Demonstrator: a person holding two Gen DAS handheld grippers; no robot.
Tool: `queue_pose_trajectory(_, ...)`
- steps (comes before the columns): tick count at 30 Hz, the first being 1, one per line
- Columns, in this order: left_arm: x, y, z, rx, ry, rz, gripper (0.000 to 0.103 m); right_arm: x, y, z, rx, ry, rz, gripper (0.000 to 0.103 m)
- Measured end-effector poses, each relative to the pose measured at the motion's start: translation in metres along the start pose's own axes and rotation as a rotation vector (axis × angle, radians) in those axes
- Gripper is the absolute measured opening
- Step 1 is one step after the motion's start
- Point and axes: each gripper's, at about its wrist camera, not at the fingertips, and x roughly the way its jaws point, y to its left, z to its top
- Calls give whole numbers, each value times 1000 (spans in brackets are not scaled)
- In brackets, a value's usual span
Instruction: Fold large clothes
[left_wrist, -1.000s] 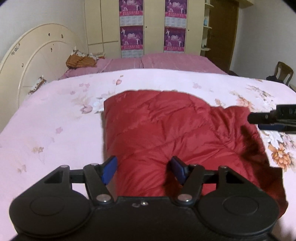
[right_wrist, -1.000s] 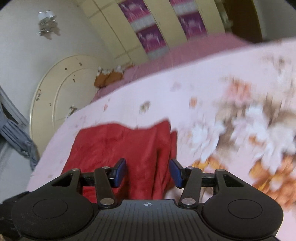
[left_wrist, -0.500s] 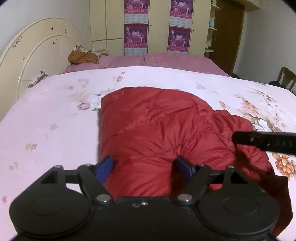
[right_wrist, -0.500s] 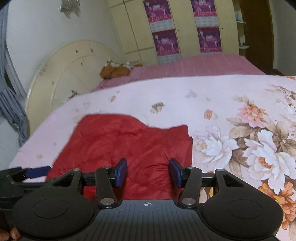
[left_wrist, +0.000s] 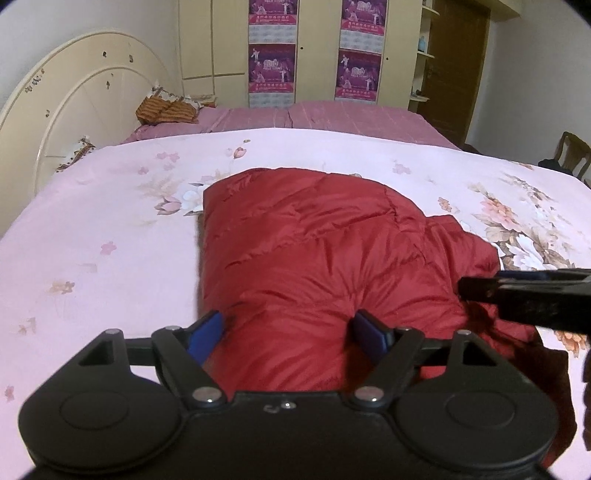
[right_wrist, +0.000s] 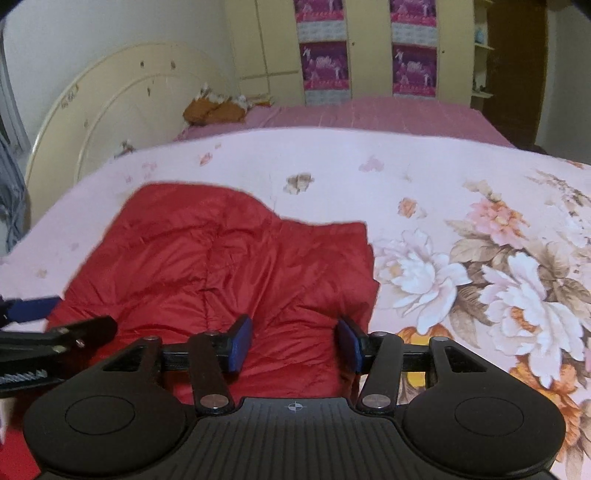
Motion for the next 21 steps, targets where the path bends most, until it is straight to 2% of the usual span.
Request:
queue_pose_trajectory(3, -12, -2, -5, 14, -7, 0, 76, -23, 8, -3, -21, -34, 13, 51)
queue_pose_trajectory(10, -44, 1, -23, 26, -14, -18, 75, -58, 21, -20, -67, -53, 38, 51)
queue_pose_trajectory(14, -58, 4, -36, 23, -11, -25, 75, -66, 26, -36, -87, -23, 47, 51)
queue_pose_trajectory(21, -58, 9, -55, 16, 10, -41, 76, -69, 29, -66, -133, 21, 6, 51)
